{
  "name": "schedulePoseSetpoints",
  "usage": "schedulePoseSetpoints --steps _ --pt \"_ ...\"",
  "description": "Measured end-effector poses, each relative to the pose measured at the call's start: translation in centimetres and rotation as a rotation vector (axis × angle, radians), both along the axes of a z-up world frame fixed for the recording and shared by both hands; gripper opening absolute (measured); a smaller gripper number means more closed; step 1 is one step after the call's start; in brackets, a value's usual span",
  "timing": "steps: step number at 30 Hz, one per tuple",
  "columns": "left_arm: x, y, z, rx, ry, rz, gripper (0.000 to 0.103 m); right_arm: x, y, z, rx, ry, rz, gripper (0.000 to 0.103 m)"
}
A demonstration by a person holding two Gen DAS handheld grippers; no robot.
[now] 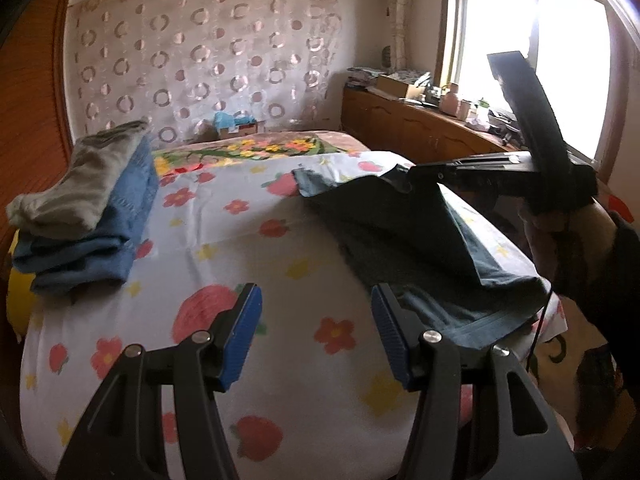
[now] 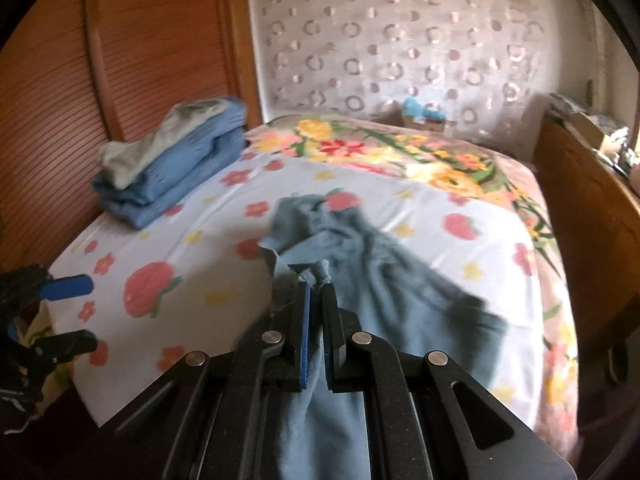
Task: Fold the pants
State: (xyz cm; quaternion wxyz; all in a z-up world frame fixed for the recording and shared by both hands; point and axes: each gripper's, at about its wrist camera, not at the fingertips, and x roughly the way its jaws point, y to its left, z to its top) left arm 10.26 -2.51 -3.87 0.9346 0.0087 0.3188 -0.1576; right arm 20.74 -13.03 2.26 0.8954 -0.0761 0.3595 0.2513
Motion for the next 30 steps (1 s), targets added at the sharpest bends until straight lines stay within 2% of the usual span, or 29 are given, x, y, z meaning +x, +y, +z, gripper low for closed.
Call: schedulePoseSetpoints --steps 5,14,15,16,18,25,30 --pt "0.2 -1.0 -0.1 -0.002 0.006 -0.022 0.056 1.9 -3.2 0.6 -0.045 -0.022 -0.073 0.003" --pt "0.0 -2.1 -0.8 0.007 0.027 -0.039 0.056 5.4 -7.5 -1.1 -0.118 -0.011 -0.220 0.003" --pt "0.0 -2.2 -0.8 0.006 0.029 -0.040 0.056 5.5 -7.9 -1.3 -0.116 -0.006 -0.234 0.008" --pt "-0.1 -2.3 -0.9 0.006 0.032 -0.041 0.056 5.4 -8.2 -1.4 -0.114 -0.006 -0.250 0.020" --pt "-0.1 -2.4 -1.2 0.008 0.038 -0.044 0.056 5.1 -9.0 -1.4 -0.100 -0.010 -0.273 0.027" --pt "0.2 -3.1 -1.8 0.009 0.056 -0.054 0.056 3.9 -10.2 -2.2 -0.064 0.048 -0.244 0.030" --pt "0.5 -4.0 -2.8 0.019 0.081 -0.067 0.056 4.7 -10.2 -4.1 -0.045 0.100 -0.238 0.031"
